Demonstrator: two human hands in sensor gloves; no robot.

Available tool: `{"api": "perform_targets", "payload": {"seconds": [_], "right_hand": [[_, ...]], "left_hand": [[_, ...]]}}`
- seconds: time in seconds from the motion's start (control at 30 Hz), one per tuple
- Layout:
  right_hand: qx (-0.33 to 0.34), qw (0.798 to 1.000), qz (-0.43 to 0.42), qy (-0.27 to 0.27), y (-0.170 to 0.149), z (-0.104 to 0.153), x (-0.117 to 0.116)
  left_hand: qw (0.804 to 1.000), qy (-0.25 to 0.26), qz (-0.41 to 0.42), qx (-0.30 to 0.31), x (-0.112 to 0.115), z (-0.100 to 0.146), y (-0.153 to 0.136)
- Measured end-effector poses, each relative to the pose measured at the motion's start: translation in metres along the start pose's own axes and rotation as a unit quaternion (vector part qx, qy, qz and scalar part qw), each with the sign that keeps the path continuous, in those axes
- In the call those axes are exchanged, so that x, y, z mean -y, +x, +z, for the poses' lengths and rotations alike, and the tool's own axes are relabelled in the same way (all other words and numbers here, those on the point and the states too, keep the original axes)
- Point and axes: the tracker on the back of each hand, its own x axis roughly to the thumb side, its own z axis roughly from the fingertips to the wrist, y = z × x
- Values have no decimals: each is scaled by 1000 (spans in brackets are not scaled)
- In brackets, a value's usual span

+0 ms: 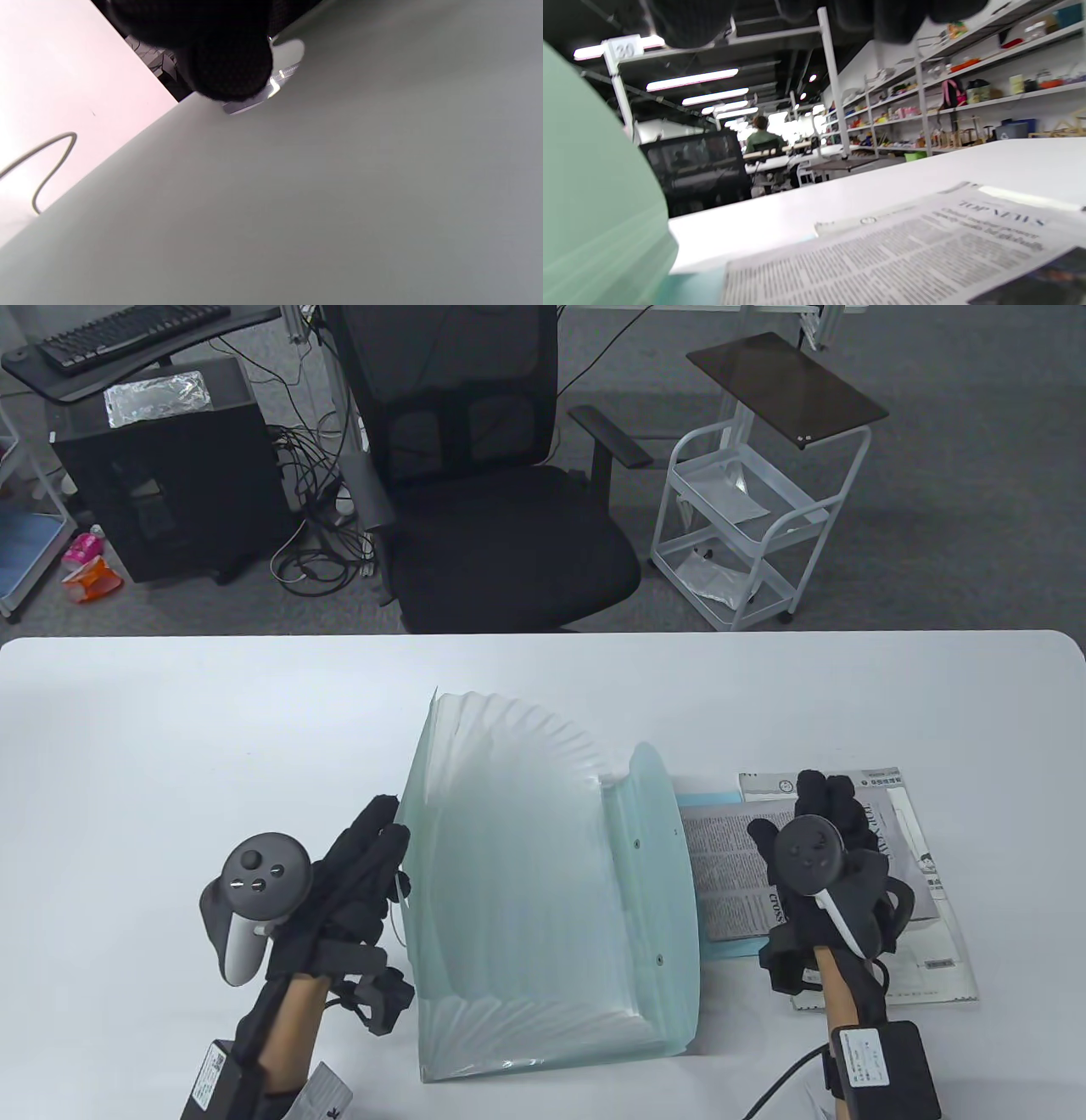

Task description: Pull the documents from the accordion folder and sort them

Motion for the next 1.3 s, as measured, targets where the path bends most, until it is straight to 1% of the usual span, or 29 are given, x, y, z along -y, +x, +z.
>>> {"api": "perform_targets", "payload": {"seconds": [0.13,0.2,0.23,0.3,0.33,0.4,0.43,0.47,0.63,0.73,0.9,1.07,1.13,1.2,1.27,1.3], "right_hand": [[25,1000,11,3,6,4,0],[43,999,12,2,9,9,-1],[49,999,13,1,9,11,-2],[65,998,18,1,11,16,-5],[69,997,21,2,11,17,-6],[75,997,25,4,11,19,-8],[75,997,26,5,11,19,-8],[75,997,25,6,10,19,-8],[70,997,7,11,6,20,-9],[63,998,9,16,2,19,-11],[56,998,-4,26,-2,17,-13],[56,998,-2,29,-1,18,-13],[58,998,4,31,0,18,-14],[59,998,7,32,0,18,-15],[60,998,7,33,0,18,-15],[60,998,8,34,1,18,-15]], "left_hand": [[997,-16,-74,9,24,-9,27],[994,-41,-102,15,43,-17,40],[994,-45,-103,13,50,-19,43],[991,-75,-109,17,76,-29,51],[990,-85,-112,18,84,-33,52],[986,-109,-128,15,111,-41,57],[984,-117,-136,13,119,-43,58],[980,-129,-153,11,134,-47,59],[961,-165,-221,-2,179,-58,56],[948,-186,-259,-16,200,-63,50],[916,-209,-340,-30,225,-66,42],[890,-220,-397,-44,239,-67,32],[882,-224,-410,-52,242,-68,29],[879,-228,-415,-56,241,-69,29],[878,-238,-410,-60,238,-70,30],[881,-244,-401,-59,232,-70,32]]}}
